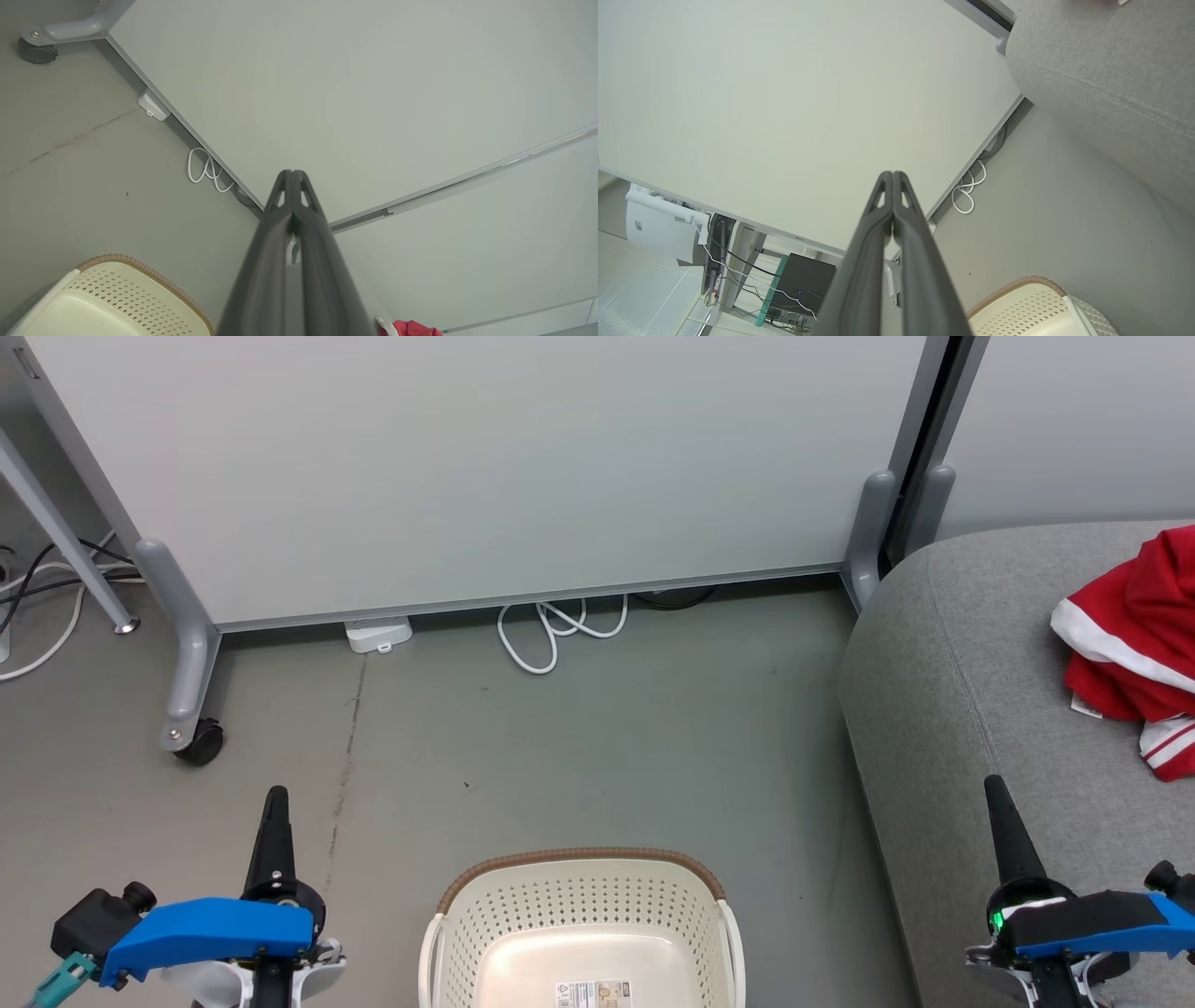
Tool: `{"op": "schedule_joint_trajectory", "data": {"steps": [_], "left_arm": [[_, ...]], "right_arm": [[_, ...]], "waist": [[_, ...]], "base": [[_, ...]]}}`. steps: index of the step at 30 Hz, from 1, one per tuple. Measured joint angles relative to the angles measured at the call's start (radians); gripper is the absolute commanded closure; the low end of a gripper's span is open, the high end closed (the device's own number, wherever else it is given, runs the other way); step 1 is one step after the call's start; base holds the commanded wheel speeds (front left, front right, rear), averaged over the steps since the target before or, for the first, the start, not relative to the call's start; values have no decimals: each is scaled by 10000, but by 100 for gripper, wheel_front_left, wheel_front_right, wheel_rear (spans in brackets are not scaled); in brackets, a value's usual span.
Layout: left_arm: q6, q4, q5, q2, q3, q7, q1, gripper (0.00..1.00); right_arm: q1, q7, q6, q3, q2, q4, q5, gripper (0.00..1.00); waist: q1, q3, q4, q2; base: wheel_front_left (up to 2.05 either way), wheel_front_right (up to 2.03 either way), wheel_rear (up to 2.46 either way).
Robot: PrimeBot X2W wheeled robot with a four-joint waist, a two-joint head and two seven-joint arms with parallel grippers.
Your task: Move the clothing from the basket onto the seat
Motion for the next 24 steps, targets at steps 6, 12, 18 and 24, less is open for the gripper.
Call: {"op": "schedule_joint_trajectory", "data": {"steps": [6,12,18,24], "left_arm": [[-17,-31,-619,0,56,130,-20,100],[-44,-69,-1298,0,138,314,-26,100],[-54,-88,-1858,2,230,458,-43,100],[-69,-113,-2391,2,313,585,-54,100]], "right_arm": [[-9,165,0,-33,0,2,614,100],[-31,332,0,-63,0,6,1289,100],[-61,489,0,-92,0,10,1847,100],[-125,610,0,-113,0,12,2370,100]], "waist": [[0,-22,-32,0],[0,-48,-69,0],[0,-71,-102,0],[0,-93,-134,0]], "base": [[0,0,0],[0,0,0],[0,0,0],[0,0,0]]}}
